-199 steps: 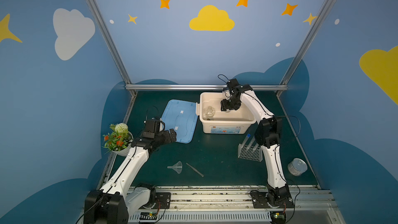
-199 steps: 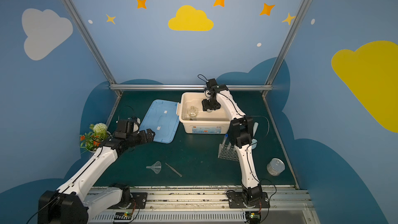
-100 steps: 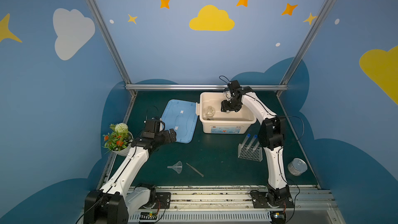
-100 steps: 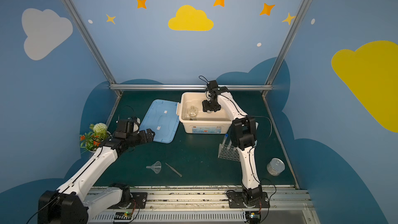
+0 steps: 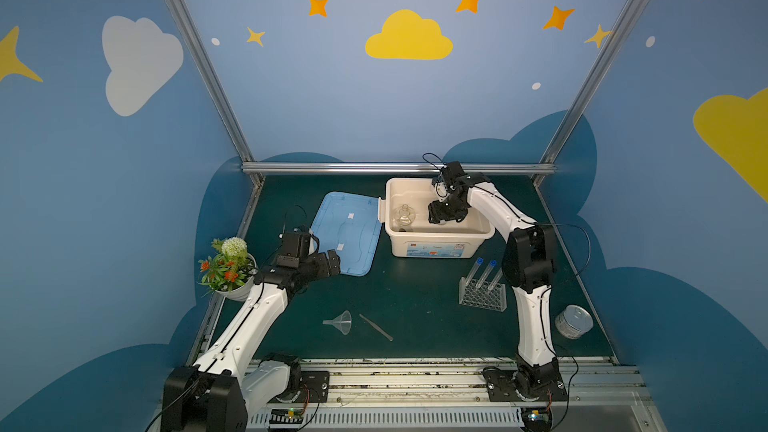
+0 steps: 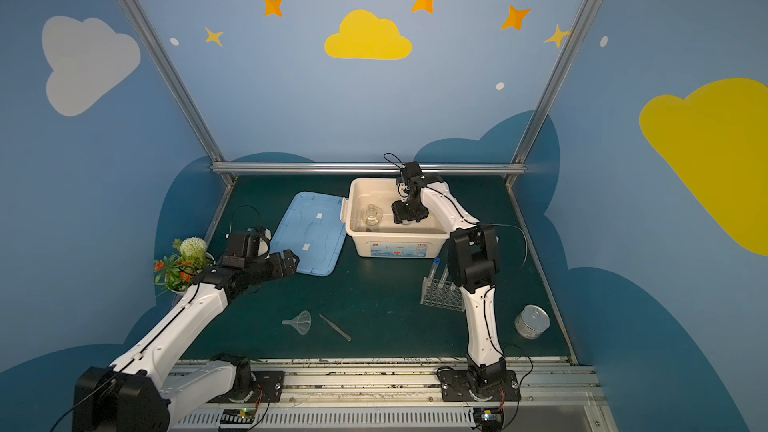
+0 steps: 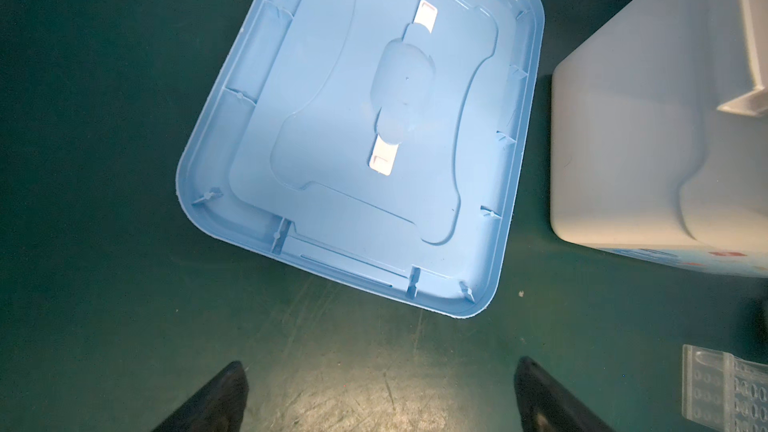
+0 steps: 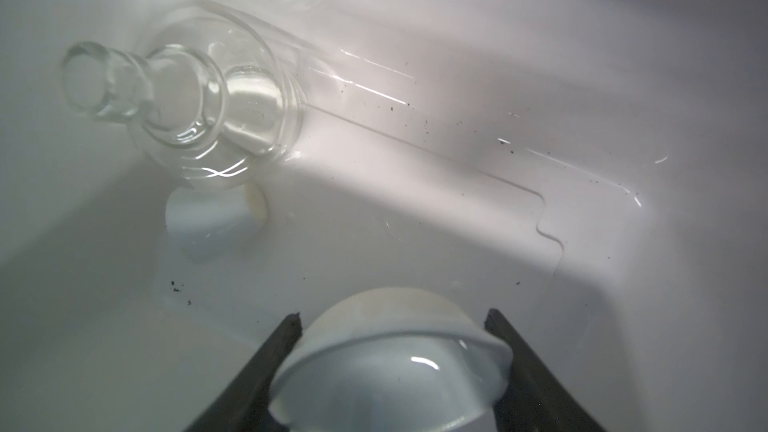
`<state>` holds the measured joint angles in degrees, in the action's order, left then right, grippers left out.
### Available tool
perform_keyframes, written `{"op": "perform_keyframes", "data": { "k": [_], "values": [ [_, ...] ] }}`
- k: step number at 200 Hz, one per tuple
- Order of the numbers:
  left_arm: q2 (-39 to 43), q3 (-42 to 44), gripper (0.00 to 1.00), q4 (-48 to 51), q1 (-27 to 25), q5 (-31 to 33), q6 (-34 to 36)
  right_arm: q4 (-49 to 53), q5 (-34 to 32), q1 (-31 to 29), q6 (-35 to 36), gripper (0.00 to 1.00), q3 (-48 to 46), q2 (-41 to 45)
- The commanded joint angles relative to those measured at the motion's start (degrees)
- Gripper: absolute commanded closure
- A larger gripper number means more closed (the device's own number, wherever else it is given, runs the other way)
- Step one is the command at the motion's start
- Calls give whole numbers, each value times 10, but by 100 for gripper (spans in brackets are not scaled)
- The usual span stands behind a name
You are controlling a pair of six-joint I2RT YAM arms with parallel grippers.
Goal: Organize the chemistry lab equipment
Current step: 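Lower the bowl into the box beside the flask with the right gripper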
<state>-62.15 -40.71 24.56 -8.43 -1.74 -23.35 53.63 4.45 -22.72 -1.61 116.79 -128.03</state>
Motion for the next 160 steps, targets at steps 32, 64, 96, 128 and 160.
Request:
{"op": "perform_keyframes", "data": {
  "k": [32,64,96,128,160],
  "values": [
    [8,9,0,9,-4,4,5,54,-7,-2,14,57,84,-59],
    [8,9,0,8,-5,5,6,67,-30,-9,36,57,88,-65],
    [5,11,0,5,-5,4,4,50,-44,-15,37,57,56,-50],
    [5,11,0,7,-6,3,4,83,-45,-14,29,57,95,-78],
    [8,14,0,5,-8,5,4,107,-45,-16,26,54,123,-99]
  ]
}}
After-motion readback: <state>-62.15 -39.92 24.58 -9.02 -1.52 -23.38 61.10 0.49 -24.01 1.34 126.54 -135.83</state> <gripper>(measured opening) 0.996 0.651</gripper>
